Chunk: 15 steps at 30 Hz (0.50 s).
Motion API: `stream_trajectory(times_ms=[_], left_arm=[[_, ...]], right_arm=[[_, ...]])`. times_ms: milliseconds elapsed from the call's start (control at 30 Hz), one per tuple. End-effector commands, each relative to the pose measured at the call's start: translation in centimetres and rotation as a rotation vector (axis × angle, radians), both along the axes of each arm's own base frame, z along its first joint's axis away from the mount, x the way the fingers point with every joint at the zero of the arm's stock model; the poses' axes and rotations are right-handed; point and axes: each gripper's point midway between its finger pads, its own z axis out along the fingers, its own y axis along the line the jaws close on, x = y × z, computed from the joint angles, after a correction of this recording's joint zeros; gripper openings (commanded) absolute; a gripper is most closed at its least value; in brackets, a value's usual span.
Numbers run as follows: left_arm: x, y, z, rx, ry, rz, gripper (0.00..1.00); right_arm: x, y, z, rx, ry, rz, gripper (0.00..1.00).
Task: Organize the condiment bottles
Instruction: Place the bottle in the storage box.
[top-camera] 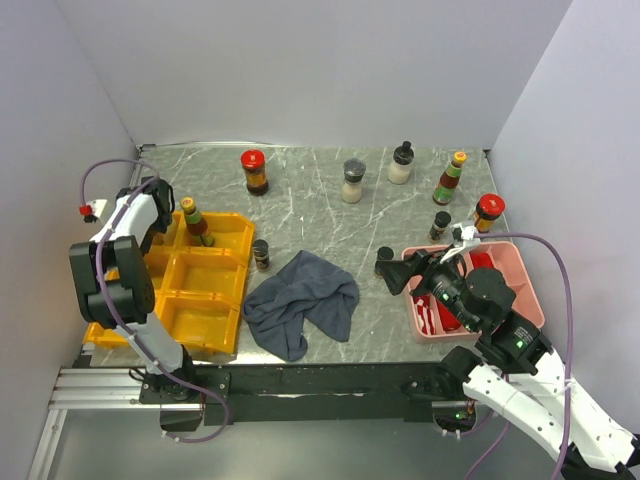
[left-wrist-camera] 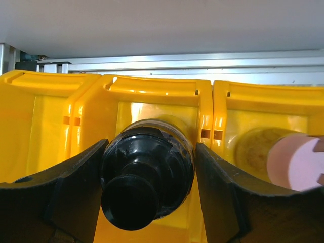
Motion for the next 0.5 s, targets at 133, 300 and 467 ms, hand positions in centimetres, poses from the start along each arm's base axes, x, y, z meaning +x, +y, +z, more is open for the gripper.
stream_trajectory(times_ms=[133,300,467], left_arm=[[1.2,0.6,0.3,0.030,-0.033,0.002,0.51],[1.4,0.4,1.5,0.025,-0.065,-0.020,0.79],[1.5,0.3,3.3,0.021,-0.094,-0.037,0.93]], right_arm=[[-0.1,0.0,2.3,0.036,-0.032,0.000,0.93],[-0.1,0.0,2.4,0.046,-0.031,-0.001,0.93],[-0.3,0.6,2.4,0.054,-0.023,0.027,0.93]])
